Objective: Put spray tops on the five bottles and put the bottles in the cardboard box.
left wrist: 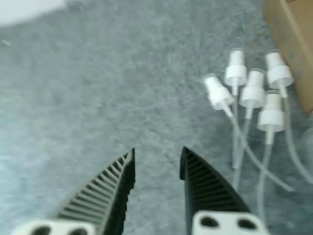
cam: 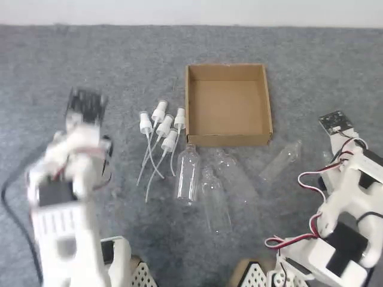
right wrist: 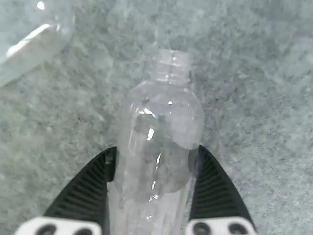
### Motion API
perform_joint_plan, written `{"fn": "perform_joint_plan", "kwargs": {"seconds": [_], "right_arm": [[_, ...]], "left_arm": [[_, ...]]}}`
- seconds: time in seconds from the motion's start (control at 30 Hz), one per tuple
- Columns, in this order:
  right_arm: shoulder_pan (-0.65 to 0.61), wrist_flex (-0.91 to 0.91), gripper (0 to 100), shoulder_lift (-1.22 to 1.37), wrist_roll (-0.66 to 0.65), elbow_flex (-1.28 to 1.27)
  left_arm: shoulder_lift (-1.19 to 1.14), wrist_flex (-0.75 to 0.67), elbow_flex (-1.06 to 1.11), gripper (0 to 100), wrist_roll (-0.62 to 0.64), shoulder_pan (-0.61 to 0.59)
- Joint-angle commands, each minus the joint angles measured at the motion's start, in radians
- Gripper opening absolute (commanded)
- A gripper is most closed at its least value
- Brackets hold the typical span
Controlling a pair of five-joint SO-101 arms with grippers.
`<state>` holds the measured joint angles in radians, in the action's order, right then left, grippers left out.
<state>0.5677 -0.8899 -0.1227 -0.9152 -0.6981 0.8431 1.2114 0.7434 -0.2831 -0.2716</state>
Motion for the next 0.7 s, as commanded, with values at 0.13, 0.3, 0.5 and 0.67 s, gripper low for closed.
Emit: {"fn": "perform_joint_plan", "kwargs": {"seconds": [0.13,0.3,0.5,0.67], "right_arm": [[0.010,0.008,1.3,-0.010,-0.008,0.005],[0.010,0.008,1.3,-0.010,-0.012,0.003],[0.012,0.008,1.3,-0.010,-0.012,0.003],[0.008,0.015,1.3,-0.010,-0.012,-0.017]], "left_arm": [[-0.628,-0.074,-0.395,16,0.250,0.112],[-0.919,-0.172,-0.518,16,0.374,0.138],[-1.128,-0.218,-0.625,16,0.414,0.138],[-1.183,-0.221,-0.661,16,0.414,0.140]]}}
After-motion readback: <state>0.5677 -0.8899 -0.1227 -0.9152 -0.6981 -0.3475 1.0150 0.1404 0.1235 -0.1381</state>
